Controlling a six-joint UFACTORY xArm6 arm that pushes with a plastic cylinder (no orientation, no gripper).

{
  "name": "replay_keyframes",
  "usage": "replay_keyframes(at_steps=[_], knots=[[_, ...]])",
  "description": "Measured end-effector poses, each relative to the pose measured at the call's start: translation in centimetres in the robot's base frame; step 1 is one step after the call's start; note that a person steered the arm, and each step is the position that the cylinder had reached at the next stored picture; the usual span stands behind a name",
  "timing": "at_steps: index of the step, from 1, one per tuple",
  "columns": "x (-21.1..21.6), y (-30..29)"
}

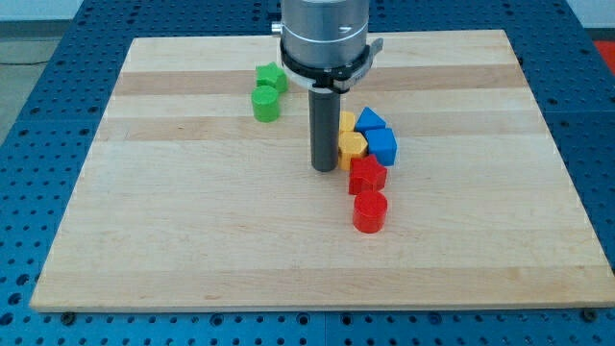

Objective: Move the red star into the green star

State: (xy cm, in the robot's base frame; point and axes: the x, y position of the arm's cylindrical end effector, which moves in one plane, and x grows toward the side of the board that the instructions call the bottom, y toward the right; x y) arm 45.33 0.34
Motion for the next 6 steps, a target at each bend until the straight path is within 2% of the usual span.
replay_keyframes(at_steps=[3,5,6], knots=[[9.2,-1.0],[9.8,10.1],[9.4,13.4]])
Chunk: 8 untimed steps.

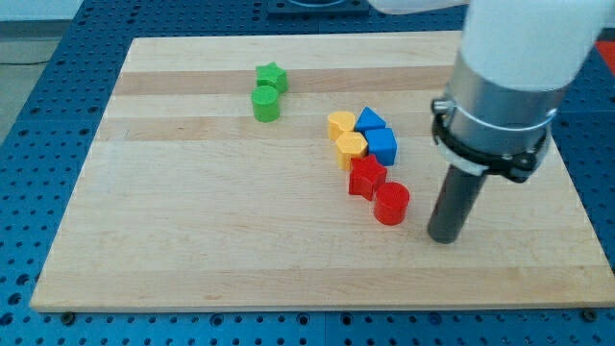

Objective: Move the red star into the green star

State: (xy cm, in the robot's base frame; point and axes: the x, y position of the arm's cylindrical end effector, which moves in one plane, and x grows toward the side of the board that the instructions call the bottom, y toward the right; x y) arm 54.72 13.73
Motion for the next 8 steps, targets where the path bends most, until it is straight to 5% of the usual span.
replay_keyframes(at_steps=[2,5,8], knots=[[-6.1,-2.5],[-6.3,-15.2],[-10.7,-20.3]])
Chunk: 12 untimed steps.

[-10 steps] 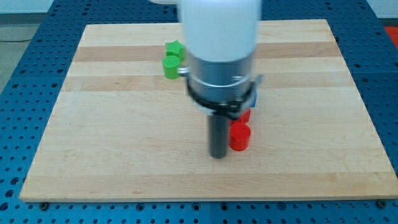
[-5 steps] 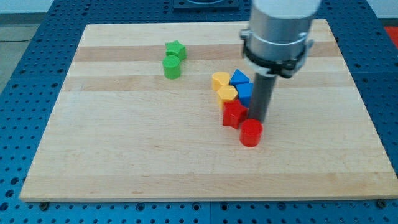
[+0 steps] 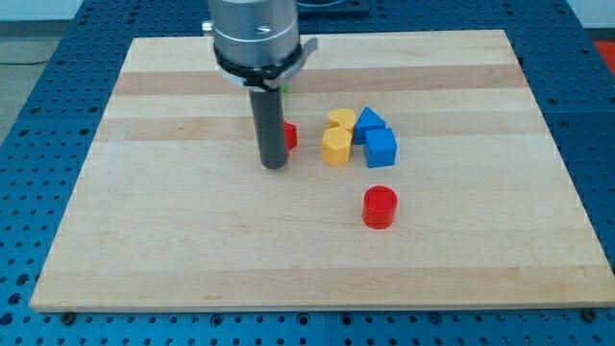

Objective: Move the red star into the green star

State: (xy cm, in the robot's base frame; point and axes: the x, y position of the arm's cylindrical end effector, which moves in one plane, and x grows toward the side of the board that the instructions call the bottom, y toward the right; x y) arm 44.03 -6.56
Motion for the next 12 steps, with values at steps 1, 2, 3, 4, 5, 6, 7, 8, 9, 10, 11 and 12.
replay_keyframes(at_steps=[1,2,3,4,5,6,7,8,9,10,11,12], knots=[[-2.4,0.0],[-5.0,0.0],[-5.4,1.5],[-3.6,3.5],[-3.5,4.3],[-6.1,4.2],[-8.3,4.2],[-8.6,4.2],[-8.7,4.1],[-9.3,3.6],[-8.6,3.7],[-5.5,3.0]])
